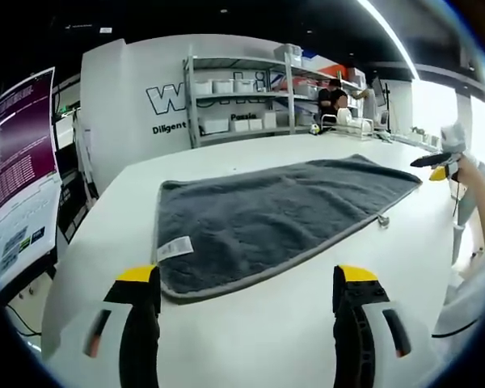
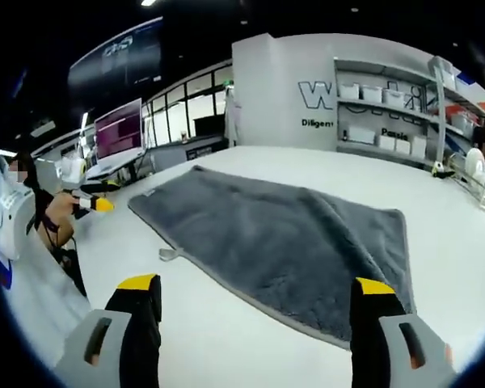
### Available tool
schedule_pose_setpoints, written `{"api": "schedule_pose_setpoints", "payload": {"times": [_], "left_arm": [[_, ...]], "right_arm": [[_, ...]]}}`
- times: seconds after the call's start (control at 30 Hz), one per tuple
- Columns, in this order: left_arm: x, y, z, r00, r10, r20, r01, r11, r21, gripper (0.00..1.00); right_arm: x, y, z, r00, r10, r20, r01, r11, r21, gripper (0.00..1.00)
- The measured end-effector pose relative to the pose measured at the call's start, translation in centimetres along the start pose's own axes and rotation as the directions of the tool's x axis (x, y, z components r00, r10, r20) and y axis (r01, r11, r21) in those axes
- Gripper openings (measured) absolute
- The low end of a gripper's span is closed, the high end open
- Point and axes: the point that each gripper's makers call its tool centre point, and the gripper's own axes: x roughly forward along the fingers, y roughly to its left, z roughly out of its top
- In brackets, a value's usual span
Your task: Open the folded towel by lifting each exposed corner and separating the folded layers until the towel lies flat within the target outline without major curled edges
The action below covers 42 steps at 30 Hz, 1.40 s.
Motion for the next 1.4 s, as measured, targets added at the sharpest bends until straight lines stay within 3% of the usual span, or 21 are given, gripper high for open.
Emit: {"api": "schedule_pose_setpoints", "payload": {"times": [0.37, 0.57, 0.7, 0.9, 1.07, 1.27, 1.4], "left_arm": [[0.0, 0.2, -0.3, 1.000, 0.004, -0.008, -0.004, 1.000, -0.005, 0.87], [0.1, 0.1, -0.4, 1.000, 0.000, -0.009, 0.000, 1.000, -0.005, 0.87], [0.1, 0.0, -0.4, 1.000, -0.004, -0.011, 0.004, 1.000, -0.004, 0.87], [0.1, -0.1, -0.5, 1.000, -0.005, -0.016, 0.005, 1.000, -0.001, 0.87], [0.1, -0.1, -0.6, 1.000, -0.003, -0.020, 0.003, 1.000, 0.000, 0.87], [0.2, -0.3, -0.4, 1.000, -0.007, -0.019, 0.007, 1.000, 0.002, 0.87], [0.2, -0.4, -0.5, 1.000, -0.007, -0.023, 0.007, 1.000, 0.005, 0.87]], "right_arm": [[0.9, -2.6, 3.5, 1.000, -0.010, 0.003, 0.010, 0.997, -0.074, 0.99], [2.2, -4.9, 4.4, 1.000, 0.016, 0.002, -0.015, 0.998, -0.060, 0.99], [3.8, -6.4, 4.0, 0.999, 0.022, -0.034, -0.025, 0.995, -0.092, 0.99], [6.0, -8.6, 4.1, 1.000, 0.012, -0.022, -0.015, 0.991, -0.137, 0.99], [8.4, -9.6, 3.9, 0.998, 0.060, -0.023, -0.062, 0.994, -0.089, 0.99], [11.2, -11.5, 2.1, 0.995, 0.041, -0.094, -0.047, 0.997, -0.067, 0.99], [12.6, -12.4, 1.3, 0.995, 0.041, -0.094, -0.044, 0.999, -0.025, 0.99]]}}
